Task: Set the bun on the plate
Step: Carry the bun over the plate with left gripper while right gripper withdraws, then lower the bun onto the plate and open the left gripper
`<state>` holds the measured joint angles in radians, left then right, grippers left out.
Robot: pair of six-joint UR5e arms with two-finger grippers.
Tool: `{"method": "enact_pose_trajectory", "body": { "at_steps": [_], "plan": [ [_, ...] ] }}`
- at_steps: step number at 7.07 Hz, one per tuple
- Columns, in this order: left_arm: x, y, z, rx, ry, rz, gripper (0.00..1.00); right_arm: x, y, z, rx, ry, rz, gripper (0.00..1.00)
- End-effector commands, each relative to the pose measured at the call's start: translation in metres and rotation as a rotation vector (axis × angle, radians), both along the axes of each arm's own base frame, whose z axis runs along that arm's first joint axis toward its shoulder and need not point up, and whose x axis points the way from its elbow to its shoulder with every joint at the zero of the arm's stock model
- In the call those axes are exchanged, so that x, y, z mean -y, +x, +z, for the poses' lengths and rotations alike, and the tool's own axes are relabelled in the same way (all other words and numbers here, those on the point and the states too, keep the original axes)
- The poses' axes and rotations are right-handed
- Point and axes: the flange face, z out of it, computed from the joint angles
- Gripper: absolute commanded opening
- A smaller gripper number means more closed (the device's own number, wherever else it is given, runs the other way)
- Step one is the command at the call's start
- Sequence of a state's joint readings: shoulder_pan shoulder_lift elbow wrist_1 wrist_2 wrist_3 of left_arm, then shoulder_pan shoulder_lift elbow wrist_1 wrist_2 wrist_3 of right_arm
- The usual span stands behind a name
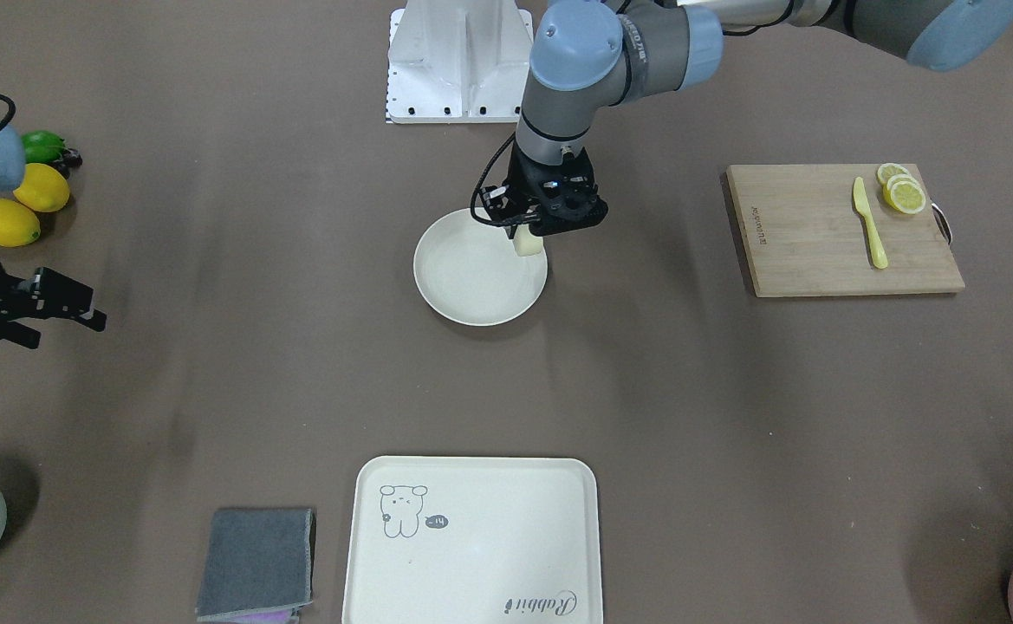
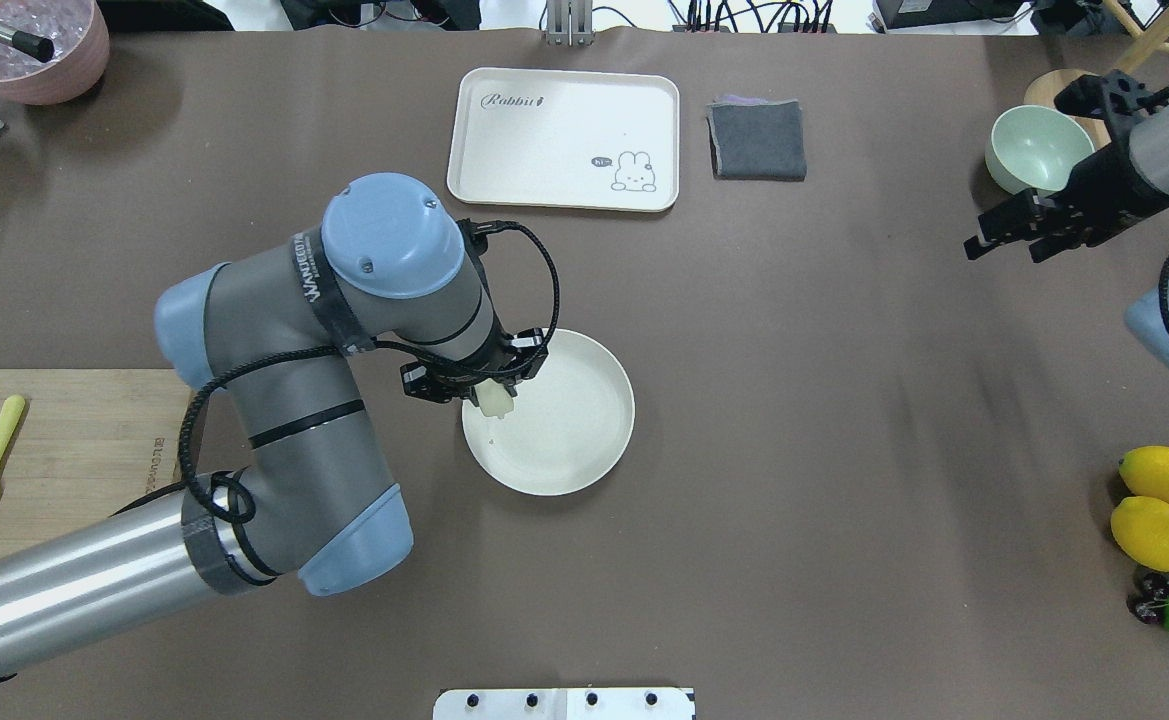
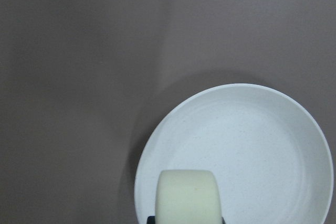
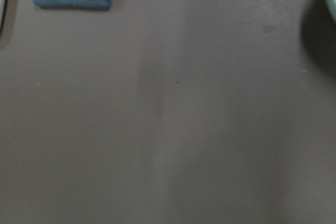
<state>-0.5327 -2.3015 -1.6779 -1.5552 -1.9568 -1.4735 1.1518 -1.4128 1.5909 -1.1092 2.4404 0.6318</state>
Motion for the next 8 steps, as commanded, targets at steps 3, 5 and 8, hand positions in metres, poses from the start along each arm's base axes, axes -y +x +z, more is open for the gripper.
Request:
{"method": "enact_pose_trajectory", "body": {
  "at_steps": [3,5,8],
  "plan": [
    [0.001,0.060,0.017,0.007,0.042,-0.007,0.43,-0.042,0.068,0.082,-0.063,0.040,-0.030,1.00],
    [-0.006,0.073,0.014,0.015,0.044,-0.002,0.43,-0.048,0.072,0.090,-0.068,0.027,-0.028,1.00],
    [-0.008,0.079,0.013,0.012,0.059,-0.006,0.52,-0.050,0.072,0.092,-0.069,0.029,-0.033,1.00]
  ]
}}
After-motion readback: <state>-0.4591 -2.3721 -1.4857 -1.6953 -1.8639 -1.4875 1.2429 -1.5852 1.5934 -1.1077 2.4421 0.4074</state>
